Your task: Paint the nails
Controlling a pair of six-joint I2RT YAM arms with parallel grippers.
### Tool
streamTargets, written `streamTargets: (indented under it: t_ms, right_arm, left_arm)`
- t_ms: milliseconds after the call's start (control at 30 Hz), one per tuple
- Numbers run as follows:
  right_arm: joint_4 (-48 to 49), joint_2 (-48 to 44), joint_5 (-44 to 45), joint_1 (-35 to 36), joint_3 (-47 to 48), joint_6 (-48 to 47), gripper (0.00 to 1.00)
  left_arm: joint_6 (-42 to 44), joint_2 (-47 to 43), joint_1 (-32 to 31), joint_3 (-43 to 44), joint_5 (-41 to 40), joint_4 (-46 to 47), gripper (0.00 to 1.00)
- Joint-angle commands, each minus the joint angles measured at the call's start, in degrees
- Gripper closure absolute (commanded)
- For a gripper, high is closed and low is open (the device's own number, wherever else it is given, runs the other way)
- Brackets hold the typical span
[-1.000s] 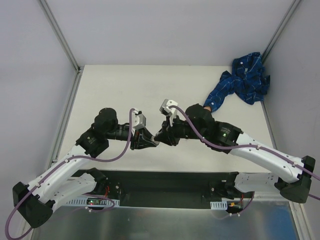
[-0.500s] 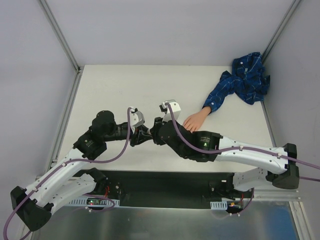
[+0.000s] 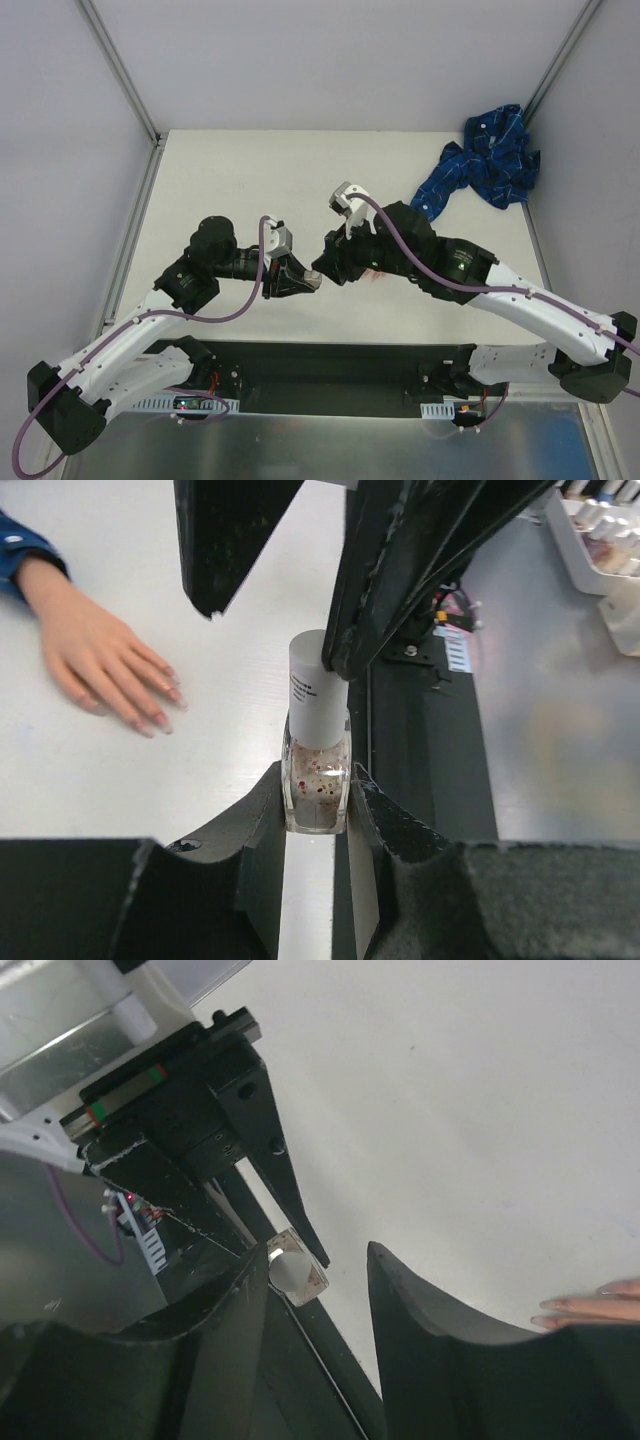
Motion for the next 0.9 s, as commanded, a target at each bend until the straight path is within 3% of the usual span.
streamTargets:
  t_ms: [0,167,333,400,467,500,567,667,733,767,800,867]
  right_arm:
    - [1.33,0.23,-15.91,-1.84,0.98,-7.08,0.58]
    - [1.59,1.11,-18.91,-2.37,1.15,-7.70,0.66]
    - [1.85,1.28,-19.88,-2.37,0.80,-7.79,0.83]
    - [2.46,1.28,-20.40,-2.37,0.28,-7.70,0.85]
    - [2.91,1.46,-20.49,-2.46,-0.51,-7.09,0.90]
    - [3.34,1.72,-20.67,-2.46,-0.69,-6.74,0.98]
    - [4.39,1.81,-20.15,-2.37,-1.48,-4.64,0.99]
    - [8.08,1.90,-14.45,-1.58,-3.59,0.27,0.99]
    - [8.53,2.95,-5.77,0.52,-3.86,5.02,0.99]
    - [5.05,3.65,1.49,1.66,-3.25,11.39,0.99]
    - [1.80,5.57,16.97,4.55,-0.63,16.24,1.00]
    - [-5.41,8.04,29.98,8.16,2.20,23.12,1.00]
  left_arm:
    - [-2.15,0.40,-0.14,2.12,8.87,4.83,1.00]
    - [-2.15,0.58,-0.14,2.03,9.23,5.09,1.00]
    - [-2.06,0.23,-0.14,1.85,6.86,5.09,1.00]
    - [-1.80,-0.39,-0.14,1.59,5.28,5.09,1.00]
    - [-1.62,-1.00,-0.14,1.32,1.34,5.09,1.00]
    - [-1.53,-1.88,-0.14,0.89,-0.25,5.09,1.00]
    - [-0.92,-2.85,-0.14,0.54,-6.48,5.09,1.00]
    - [0.31,-4.96,-0.14,-0.43,-16.67,4.74,1.00]
    - [1.71,-6.28,-0.14,-1.14,-23.43,3.96,1.00]
    - [2.24,-6.54,-0.14,-1.22,-24.77,3.78,1.00]
    - [2.68,-6.72,-0.14,-1.05,-25.57,3.52,1.00]
    - [2.95,-6.81,-0.14,-0.96,-26.45,3.25,1.00]
